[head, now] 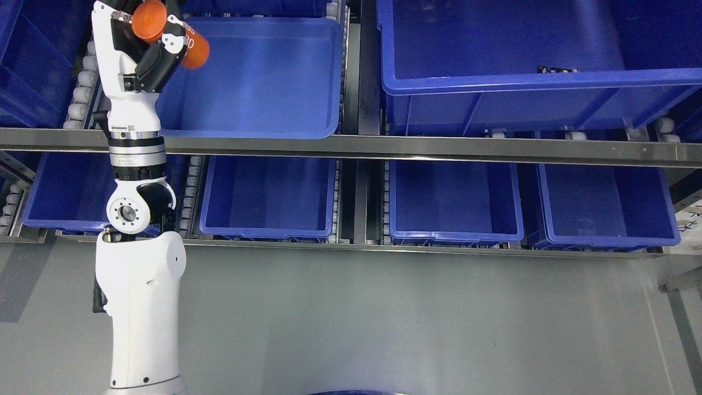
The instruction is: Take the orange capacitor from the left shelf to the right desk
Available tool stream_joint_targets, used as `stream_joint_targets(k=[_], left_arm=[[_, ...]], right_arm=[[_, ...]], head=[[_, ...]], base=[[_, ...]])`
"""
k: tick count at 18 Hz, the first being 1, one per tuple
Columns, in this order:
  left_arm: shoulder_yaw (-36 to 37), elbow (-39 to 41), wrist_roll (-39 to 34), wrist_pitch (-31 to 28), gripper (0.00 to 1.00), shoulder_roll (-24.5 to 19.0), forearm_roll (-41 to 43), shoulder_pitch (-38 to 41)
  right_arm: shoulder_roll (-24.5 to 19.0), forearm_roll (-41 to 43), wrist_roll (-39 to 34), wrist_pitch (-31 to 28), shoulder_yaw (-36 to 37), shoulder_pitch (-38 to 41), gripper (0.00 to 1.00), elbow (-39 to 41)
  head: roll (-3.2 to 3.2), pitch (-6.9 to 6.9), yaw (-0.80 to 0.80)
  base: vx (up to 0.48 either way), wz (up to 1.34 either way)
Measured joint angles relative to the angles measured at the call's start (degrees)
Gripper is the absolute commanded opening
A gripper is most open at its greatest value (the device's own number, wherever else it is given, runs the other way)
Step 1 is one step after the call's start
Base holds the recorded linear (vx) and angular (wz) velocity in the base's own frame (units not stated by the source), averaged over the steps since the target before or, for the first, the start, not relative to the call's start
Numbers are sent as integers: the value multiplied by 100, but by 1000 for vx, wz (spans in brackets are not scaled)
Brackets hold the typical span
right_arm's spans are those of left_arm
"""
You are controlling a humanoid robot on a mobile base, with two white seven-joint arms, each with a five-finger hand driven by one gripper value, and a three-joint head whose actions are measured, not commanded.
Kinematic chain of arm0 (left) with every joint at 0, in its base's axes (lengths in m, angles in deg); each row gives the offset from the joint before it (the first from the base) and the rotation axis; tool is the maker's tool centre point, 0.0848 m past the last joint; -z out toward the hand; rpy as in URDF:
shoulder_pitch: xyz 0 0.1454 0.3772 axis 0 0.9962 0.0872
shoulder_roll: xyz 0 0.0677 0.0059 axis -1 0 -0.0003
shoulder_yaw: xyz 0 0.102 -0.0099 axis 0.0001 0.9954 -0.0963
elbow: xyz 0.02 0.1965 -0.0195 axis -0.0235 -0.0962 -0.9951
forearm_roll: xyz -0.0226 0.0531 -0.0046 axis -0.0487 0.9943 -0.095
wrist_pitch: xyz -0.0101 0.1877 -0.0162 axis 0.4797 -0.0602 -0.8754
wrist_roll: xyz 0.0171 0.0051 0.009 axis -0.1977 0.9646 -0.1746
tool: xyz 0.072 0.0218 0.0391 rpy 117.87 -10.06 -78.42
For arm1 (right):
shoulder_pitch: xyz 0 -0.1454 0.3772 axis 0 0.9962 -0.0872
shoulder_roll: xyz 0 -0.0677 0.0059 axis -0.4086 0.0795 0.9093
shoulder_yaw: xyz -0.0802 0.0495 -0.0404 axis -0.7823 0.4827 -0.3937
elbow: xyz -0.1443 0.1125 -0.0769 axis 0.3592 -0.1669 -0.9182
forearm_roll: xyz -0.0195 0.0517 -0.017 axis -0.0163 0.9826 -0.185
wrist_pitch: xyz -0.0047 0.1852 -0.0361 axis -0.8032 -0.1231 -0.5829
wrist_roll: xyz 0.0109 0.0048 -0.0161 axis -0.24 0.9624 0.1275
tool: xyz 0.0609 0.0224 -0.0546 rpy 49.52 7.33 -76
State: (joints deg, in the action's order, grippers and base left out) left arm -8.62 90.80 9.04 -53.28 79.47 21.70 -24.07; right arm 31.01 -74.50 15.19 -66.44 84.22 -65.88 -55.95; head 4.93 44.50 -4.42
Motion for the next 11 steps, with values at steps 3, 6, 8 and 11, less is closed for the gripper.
stream_joint_targets(k=[3, 6, 8, 11], left_arm=[[-22, -10, 13, 5, 1, 0, 0, 11], [-42, -18, 16, 9, 1, 0, -4, 18], [-50, -24, 17, 9, 1, 0, -6, 21], [-53, -29, 17, 9, 1, 0, -7, 20]], right_arm=[[0, 0, 0, 0, 0, 0, 100, 0], [0, 0, 0, -1, 0, 0, 100, 0], [0, 0, 0, -1, 0, 0, 100, 0], [0, 0, 0, -1, 0, 0, 100, 0]], head=[[0, 0, 0], [0, 0, 0], [0, 0, 0], [0, 0, 0]], base=[[0, 0], [0, 0], [0, 0], [0, 0]])
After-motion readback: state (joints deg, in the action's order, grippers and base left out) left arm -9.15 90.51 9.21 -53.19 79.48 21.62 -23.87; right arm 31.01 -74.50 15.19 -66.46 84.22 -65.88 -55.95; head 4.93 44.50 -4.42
